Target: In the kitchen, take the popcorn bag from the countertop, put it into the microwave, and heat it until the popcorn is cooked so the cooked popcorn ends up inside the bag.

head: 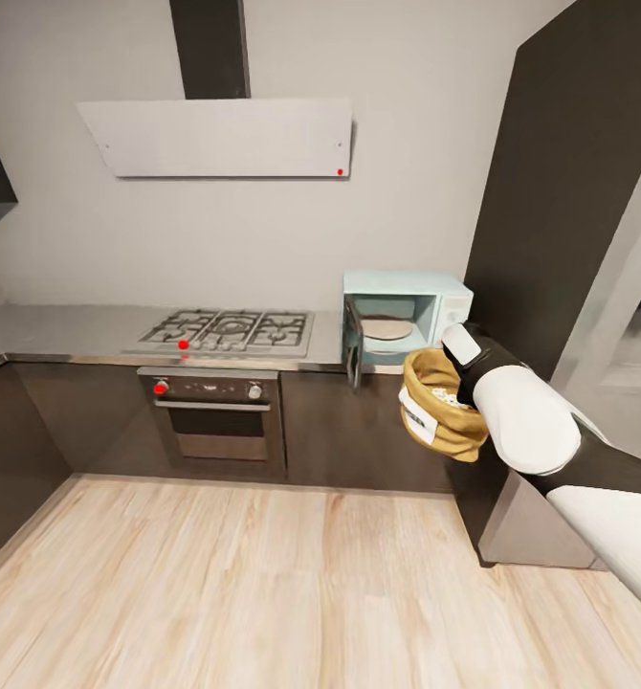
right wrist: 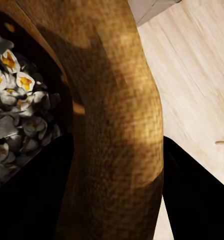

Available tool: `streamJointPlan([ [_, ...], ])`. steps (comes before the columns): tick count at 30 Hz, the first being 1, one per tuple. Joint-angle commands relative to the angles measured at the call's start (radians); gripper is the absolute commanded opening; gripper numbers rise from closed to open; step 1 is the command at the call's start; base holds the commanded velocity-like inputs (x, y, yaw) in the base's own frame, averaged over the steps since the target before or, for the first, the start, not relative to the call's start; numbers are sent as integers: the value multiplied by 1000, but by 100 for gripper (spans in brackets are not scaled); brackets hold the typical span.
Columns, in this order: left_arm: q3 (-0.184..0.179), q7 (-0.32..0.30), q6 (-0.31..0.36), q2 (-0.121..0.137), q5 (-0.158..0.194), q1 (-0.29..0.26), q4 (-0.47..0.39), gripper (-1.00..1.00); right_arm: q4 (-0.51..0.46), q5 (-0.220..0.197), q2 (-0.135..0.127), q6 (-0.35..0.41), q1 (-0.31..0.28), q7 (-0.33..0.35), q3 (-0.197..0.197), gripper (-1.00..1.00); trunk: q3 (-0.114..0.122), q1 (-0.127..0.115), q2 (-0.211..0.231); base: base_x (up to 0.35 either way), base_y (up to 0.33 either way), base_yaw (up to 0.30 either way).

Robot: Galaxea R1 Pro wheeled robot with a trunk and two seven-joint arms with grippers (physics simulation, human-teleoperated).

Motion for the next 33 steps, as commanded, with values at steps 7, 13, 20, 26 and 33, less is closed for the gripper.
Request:
streamJointPlan([
  [7, 3, 0, -2, 0, 1, 0, 0, 100, -3, -4, 7, 51, -1, 11, 71, -100, -1, 1, -1, 319, -97, 0],
  [13, 3, 0, -3, 0, 1, 0, 0, 100, -3, -4, 6, 51, -1, 11, 73, -100, -1, 1, -1, 319, -66, 0],
  [20, 3, 0, -4, 1, 1, 0, 0, 100, -3, -4, 8, 52, -1, 12, 73, -100, -1, 1, -1, 321, -1, 0],
  [26, 3, 0, -4, 3, 1, 0, 0, 100, -4, -4, 9, 52, -1, 12, 73, -100, -1, 1, -1, 322, 0, 0],
  [33, 3, 0, -5, 4, 1, 0, 0, 100, -5, -3, 8, 52, -1, 11, 72, -100, -1, 1, -1, 156, 2, 0],
])
